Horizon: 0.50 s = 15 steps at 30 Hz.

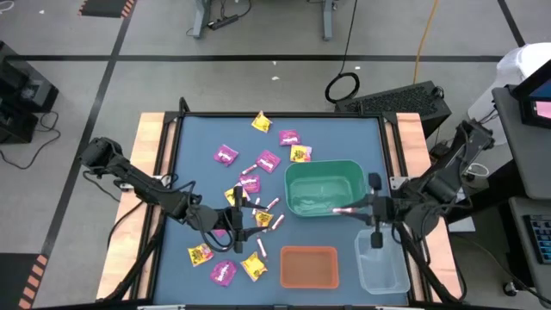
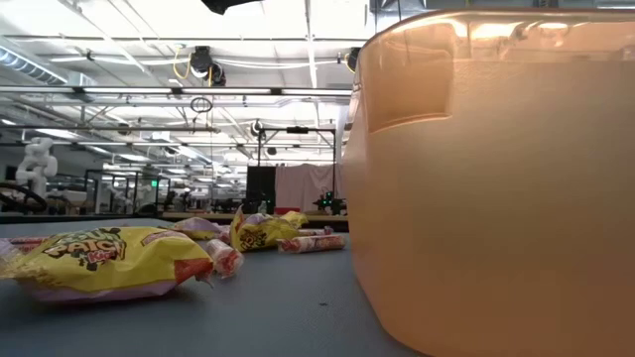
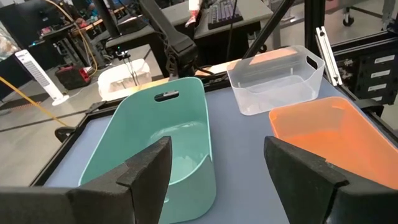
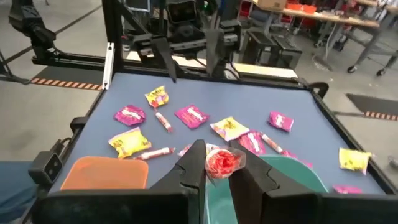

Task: Sort candy
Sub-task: Put the white candy into the orange bin

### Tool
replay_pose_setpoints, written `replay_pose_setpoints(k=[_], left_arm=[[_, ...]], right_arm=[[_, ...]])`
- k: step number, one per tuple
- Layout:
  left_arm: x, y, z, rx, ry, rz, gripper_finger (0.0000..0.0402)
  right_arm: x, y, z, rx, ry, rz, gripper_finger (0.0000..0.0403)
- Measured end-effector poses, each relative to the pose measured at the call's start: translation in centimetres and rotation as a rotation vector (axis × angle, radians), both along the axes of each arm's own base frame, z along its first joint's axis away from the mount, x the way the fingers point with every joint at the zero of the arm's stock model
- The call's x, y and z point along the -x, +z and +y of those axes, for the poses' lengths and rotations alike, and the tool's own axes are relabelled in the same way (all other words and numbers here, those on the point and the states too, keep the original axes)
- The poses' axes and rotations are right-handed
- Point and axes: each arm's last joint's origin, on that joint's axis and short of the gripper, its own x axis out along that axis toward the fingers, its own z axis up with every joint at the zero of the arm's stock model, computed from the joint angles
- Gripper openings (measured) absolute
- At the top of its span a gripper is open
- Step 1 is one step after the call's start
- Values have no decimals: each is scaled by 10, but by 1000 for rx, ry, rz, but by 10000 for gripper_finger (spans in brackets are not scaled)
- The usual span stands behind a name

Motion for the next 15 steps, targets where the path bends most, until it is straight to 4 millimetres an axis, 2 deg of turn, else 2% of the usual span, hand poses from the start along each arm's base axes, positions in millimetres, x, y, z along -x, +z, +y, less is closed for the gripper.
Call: replay_pose_setpoints(k=[6,11,15], left_arm=[[0,-1,0,-2,0,5,260],[0,-1,0,-2,0,4,260],[0,0,0,-2,0,4,260]], right_arm=[[9,-1,-6,-156,14,61,43],[8,-6,0,-318,73,141,43],[3,-12,7,-351,89,193,43]])
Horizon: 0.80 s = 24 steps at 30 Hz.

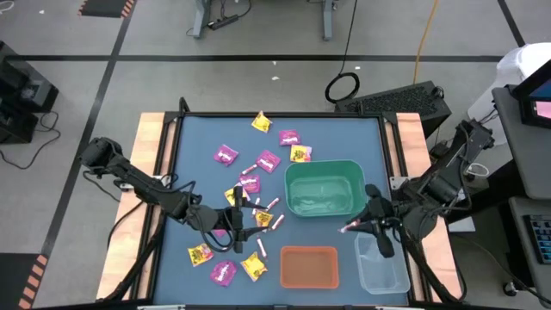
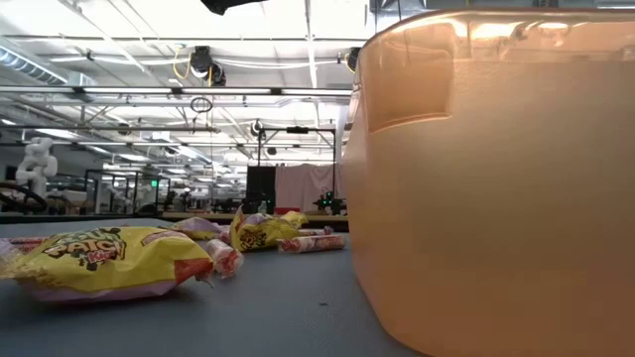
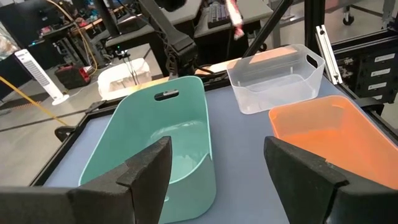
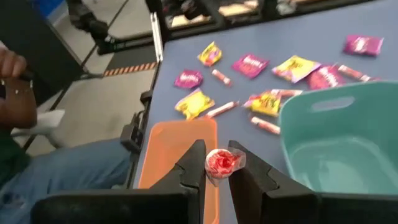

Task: Sort candy
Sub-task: Put the white candy into the orange bin

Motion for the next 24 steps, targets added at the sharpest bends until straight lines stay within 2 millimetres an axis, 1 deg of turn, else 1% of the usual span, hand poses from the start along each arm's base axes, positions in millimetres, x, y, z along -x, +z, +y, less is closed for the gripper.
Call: replay_pose_setpoints(k=[7,19,24], left_arm=[[0,0,0,24,5,-2,260],[0,0,0,24,5,-2,260],[0,0,0,24,5,-2,260]], right_arm=[[-5,-8,8,-14,35,57,43],[-5,-8,8,-47,29,71,43],[-4,-11,7,-65,18,111,43]])
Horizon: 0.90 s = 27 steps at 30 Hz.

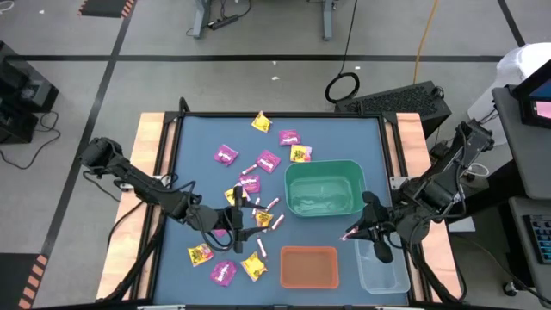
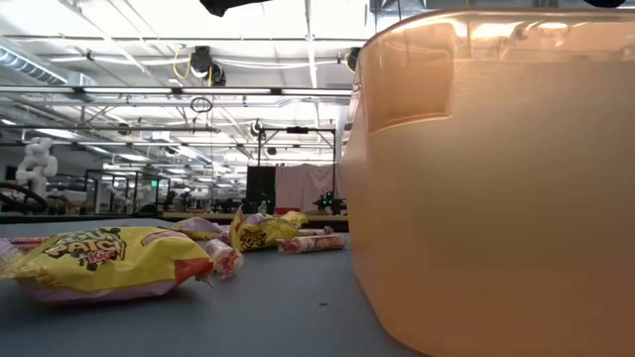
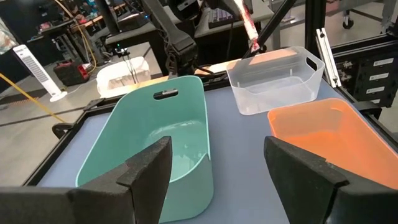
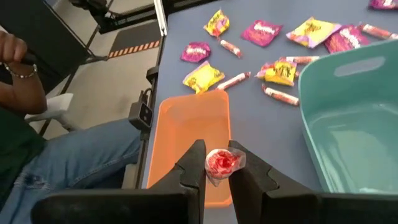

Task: Sort candy
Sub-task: Put the white candy into the orange bin

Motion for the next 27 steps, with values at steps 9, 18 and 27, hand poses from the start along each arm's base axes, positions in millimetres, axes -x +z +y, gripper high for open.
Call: replay_pose_setpoints(k=[9,18,27], left_arm=[[0,0,0,0,0,0,260],[0,0,0,1,0,-3,260],[-3,0,6,2,22,-4,260]], right_arm=[[2,-3,-2,19,-11,36,43],[6,-13,-16,242,-92,75,43],[-3,-13,-28,222,-206,91,43]])
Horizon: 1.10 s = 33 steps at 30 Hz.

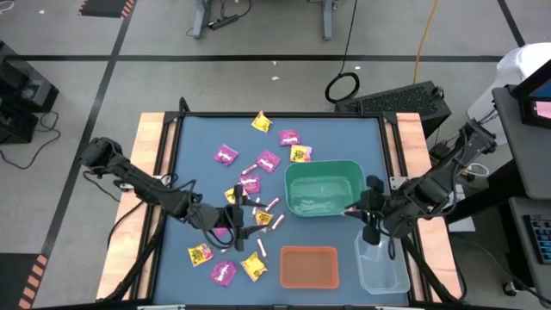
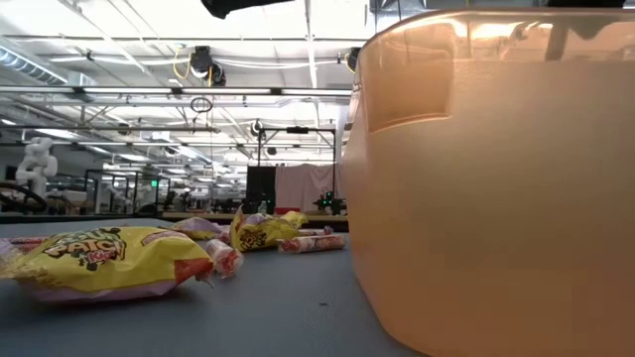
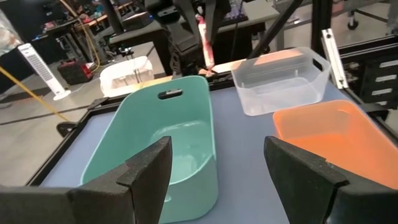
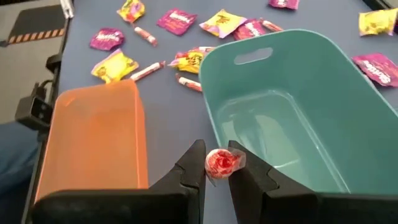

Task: Sort candy
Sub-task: Put the white candy into the orange bin

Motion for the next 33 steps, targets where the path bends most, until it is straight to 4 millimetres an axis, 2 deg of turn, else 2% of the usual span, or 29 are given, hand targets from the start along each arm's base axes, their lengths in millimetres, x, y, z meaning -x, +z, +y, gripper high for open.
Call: replay_pose_setpoints(k=[8,13,16,33], left_arm=[[-6,-3,10,41,48,8,260],[-10,-11,10,33,57,32,260],[-11,-13,10,31,56,36,260],[-11,-14,9,32,52,43,260]], right_arm=[[-7,5,2,-121,27,-26,43],[-16,14,13,-211,121,-121,43],[-20,13,19,-218,159,-131,43],[-59,-40,58,-250,214,84,43]])
